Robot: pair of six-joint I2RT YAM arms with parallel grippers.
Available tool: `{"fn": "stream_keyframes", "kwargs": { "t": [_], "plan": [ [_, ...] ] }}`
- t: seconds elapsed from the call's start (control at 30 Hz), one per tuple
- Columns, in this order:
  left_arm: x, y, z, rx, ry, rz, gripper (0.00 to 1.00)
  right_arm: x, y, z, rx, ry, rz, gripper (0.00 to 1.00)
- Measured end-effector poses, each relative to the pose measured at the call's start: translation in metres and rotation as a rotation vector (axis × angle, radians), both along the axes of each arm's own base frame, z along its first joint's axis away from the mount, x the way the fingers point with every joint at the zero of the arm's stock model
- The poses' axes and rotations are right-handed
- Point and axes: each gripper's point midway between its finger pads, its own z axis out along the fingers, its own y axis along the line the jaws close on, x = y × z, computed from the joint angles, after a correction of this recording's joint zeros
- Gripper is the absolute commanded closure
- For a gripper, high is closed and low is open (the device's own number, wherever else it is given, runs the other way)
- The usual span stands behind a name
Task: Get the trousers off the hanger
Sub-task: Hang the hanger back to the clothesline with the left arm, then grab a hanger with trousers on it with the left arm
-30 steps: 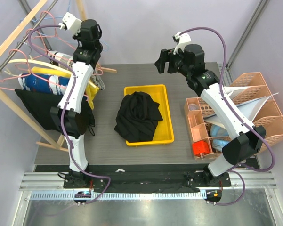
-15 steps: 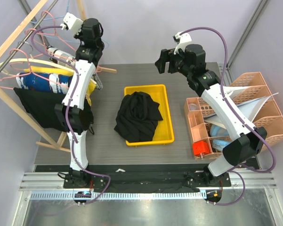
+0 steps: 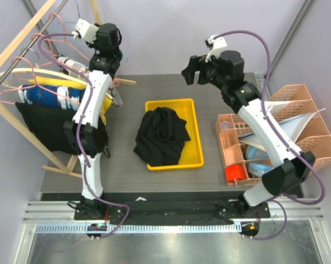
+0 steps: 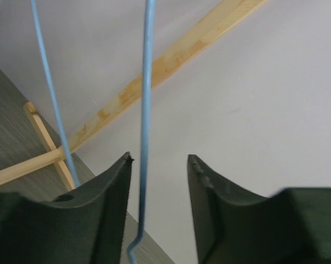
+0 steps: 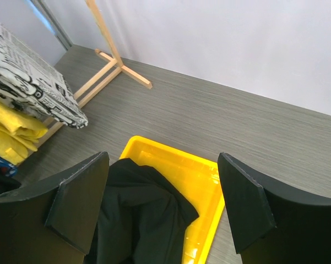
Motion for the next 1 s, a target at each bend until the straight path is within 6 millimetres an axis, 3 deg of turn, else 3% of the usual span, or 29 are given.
{"fn": "stream_keyframes", "kwargs": {
  "t": [0.1, 0.27, 0.5, 0.6, 0.67, 0.83, 1.0],
  "plan": [
    [-0.001, -0.006, 0.003, -0.013, -0.006, -0.037, 0.36, -0.002, 0.002, 0.004, 0.021, 0.003, 0.01, 0.14],
    [-0.013, -0.021, 0.02, -0.025, -0.02, -0.115, 0.34, -0.011, 0.007, 0.008, 0.064, 0.032, 0.04, 0.14],
    [-0.075, -0.022, 0.072, -0.035, -0.047, -0.172, 0.3, -0.04, 0.013, 0.019, 0.16, 0.101, 0.09, 0.15],
    [-0.107, -0.016, 0.096, -0.036, -0.062, -0.177, 0.18, -0.058, 0.015, 0.03, 0.2, 0.114, 0.119, 0.15],
    [-0.124, -0.013, 0.105, -0.032, -0.059, -0.182, 0.15, -0.07, 0.016, 0.037, 0.22, 0.12, 0.136, 0.16],
    [-0.146, -0.012, 0.098, -0.022, 0.018, -0.194, 0.07, -0.098, 0.019, 0.051, 0.253, 0.127, 0.179, 0.16],
    [-0.144, -0.019, 0.066, -0.003, 0.15, -0.216, 0.08, -0.114, 0.02, 0.051, 0.263, 0.158, 0.191, 0.16]
  ]
}}
